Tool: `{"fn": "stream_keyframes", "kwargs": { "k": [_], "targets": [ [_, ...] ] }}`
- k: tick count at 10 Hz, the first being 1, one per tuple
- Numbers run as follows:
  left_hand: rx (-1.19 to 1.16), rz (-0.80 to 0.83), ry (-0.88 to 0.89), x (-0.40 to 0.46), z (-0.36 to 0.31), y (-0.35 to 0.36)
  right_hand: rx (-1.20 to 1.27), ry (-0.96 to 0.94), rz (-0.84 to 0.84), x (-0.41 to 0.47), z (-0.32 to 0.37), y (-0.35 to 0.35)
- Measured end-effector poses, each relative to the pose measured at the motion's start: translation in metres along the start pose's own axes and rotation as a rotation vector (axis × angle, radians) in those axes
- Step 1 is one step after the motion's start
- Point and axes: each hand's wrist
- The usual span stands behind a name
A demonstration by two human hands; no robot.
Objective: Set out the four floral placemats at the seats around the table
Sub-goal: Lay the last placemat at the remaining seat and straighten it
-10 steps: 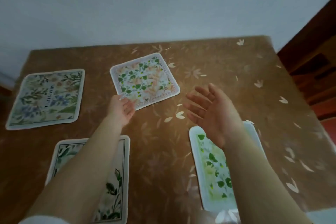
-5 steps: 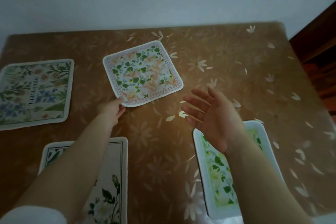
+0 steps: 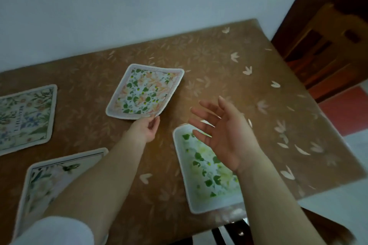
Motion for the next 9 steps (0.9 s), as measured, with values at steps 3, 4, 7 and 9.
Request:
{"fn": "stream_keyframes", "kwargs": {
  "k": [3,4,7,9],
  "targets": [
    [-0.136,0.024,0.079,-0.065,0.209,0.112,0.062,-0.129,-0.064,-0.111,0.088,-0.221],
    [-0.155,0.038,0.105,-0.080,0.275,0.153,0.054,-0.206,-0.137,-0.149,0.125,-0.296],
    [-0.323,-0.030,-0.048,-0.096,0.373,0.277,0.070,-0.329,-0.268,-0.184,0.205,-0.437],
    [-0.494,-0.141,-0.019,-0.067,0.393,0.325,-0.008,-0.267,-0.202,-0.136,0.259,-0.483]
  ]
}}
Point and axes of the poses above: each hand's wrist, its own x-axis towards the middle knuckle, its own y-axis out of the palm, z = x × y, and after that the axes turned 2 degrees about z, right-handed
